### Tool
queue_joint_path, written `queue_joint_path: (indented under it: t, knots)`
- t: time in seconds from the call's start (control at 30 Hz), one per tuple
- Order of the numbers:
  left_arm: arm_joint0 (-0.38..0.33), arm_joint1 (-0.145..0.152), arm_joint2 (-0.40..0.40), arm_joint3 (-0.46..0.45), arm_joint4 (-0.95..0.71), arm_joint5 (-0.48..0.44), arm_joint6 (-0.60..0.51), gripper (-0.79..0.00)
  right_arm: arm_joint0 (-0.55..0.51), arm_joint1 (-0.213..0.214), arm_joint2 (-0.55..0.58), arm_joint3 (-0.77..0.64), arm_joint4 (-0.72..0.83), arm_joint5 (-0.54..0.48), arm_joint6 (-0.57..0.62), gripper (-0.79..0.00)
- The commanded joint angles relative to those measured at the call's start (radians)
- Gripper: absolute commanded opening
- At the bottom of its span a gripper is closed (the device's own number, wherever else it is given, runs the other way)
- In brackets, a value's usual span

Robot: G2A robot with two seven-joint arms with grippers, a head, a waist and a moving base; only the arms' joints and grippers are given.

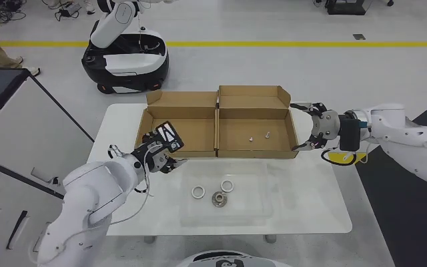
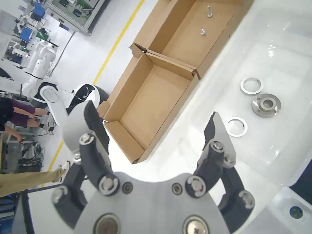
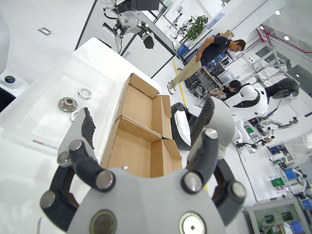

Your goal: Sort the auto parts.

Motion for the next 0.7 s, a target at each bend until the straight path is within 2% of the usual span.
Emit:
queue_joint_path:
  t: [0.0,0.3,0.67]
  knots:
    - [-0.026,-0.001,0.044,-0.004,-0.008,-0.002,-0.043,0.0,0.0,0.0,0.0,0.0,0.0,0.0,0.0,0.0]
    - [-0.191,-0.018,0.265,0.019,-0.061,0.078,-0.263,0.0,0.0,0.0,0.0,0.0,0.0,0.0,0.0,0.0]
    - [-0.381,-0.043,0.492,0.127,-0.075,0.222,-0.459,0.0,0.0,0.0,0.0,0.0,0.0,0.0,0.0,0.0]
